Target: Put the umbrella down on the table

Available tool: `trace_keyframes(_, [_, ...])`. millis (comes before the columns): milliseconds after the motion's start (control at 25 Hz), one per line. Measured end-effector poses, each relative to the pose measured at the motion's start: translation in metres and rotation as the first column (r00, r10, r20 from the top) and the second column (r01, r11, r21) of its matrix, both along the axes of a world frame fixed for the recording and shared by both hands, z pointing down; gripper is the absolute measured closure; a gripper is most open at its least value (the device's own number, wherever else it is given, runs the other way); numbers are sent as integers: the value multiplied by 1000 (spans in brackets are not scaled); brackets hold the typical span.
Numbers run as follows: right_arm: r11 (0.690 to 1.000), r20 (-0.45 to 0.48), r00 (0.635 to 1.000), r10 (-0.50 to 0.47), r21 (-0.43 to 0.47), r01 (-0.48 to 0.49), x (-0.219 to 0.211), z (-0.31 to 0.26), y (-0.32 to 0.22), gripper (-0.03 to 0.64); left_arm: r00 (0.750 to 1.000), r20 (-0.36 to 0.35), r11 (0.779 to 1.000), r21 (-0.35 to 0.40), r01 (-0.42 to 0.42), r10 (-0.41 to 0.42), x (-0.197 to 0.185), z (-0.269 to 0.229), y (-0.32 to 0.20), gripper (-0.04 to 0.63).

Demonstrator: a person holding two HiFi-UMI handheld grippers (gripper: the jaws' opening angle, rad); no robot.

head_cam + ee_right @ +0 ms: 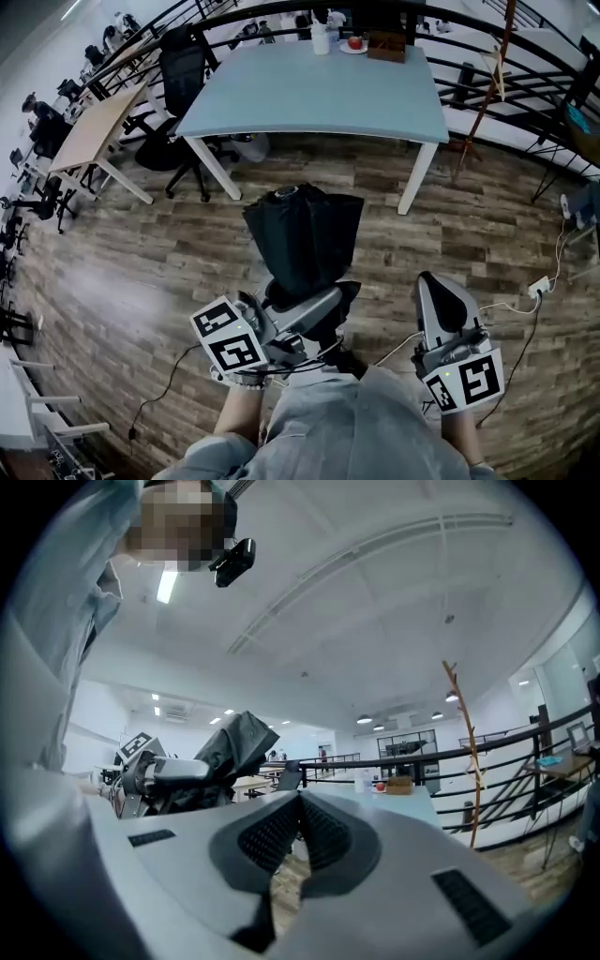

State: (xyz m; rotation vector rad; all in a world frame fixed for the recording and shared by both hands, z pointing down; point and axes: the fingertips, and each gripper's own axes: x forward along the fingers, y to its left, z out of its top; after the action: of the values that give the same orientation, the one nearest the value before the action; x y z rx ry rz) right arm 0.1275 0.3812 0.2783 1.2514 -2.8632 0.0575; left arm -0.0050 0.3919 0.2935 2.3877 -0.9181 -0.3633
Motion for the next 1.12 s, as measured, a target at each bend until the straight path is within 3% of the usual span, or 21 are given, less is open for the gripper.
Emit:
trace_keyframes(320, [999,-32,999,31,24,-30,-13,0,-3,617,976,191,994,49,98,-106,-23,10,-16,314])
trace_keyframes(800, [999,-31,999,42,22,-41,-50,4,-6,618,970,214,992,72,101,-114,-57,8,-12,314])
trace_keyframes(1120, [998,-56,997,59,19,-58,-51,7,-10,617,958,251,989,88,118,-137,-70,11,-14,314])
